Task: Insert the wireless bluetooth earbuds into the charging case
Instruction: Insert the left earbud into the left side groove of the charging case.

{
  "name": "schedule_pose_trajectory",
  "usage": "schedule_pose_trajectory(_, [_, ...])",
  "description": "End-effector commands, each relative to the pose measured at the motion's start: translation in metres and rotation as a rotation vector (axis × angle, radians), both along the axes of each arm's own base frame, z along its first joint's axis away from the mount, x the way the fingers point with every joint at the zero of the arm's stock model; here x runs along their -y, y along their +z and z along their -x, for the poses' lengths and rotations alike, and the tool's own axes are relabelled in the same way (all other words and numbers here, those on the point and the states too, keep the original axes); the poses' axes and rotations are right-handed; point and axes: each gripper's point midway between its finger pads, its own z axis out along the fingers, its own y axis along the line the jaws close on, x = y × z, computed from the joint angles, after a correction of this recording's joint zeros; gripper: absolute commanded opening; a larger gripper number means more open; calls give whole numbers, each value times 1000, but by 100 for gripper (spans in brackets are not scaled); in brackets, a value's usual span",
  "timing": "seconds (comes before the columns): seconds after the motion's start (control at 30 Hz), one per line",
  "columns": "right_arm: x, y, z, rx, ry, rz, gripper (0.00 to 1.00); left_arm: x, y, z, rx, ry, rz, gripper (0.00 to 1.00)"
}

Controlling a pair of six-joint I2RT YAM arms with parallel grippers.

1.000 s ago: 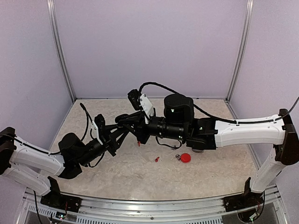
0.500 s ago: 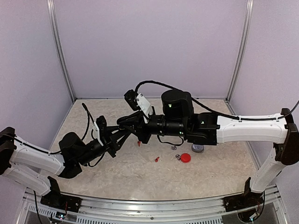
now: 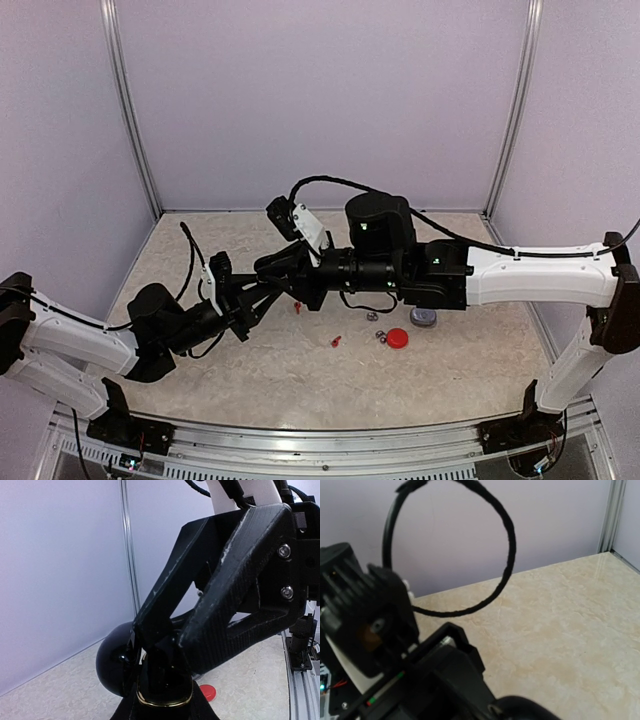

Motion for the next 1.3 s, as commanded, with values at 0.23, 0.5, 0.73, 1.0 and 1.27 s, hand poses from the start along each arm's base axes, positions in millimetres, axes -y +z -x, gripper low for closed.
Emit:
schedule_pose_trajectory(0.23, [10, 7, -12, 40, -45, 24, 31, 4, 38, 16, 101, -78, 95, 0])
schedule_pose_trajectory(0.5, [9, 20, -15, 81, -51, 12, 35, 6, 36, 17, 95, -93, 93, 0])
schedule_pose_trajectory(0.73, [9, 31, -14, 106, -44, -7, 41, 8, 35, 18, 91, -101, 89, 0])
schedule_pose_trajectory(1.0, [11, 42, -4, 138, 9, -39, 45, 8, 34, 16, 88, -98, 85, 0])
schedule_pose_trajectory(1.27, [14, 47, 1, 152, 25, -58, 45, 10, 34, 16, 86, -104, 85, 0])
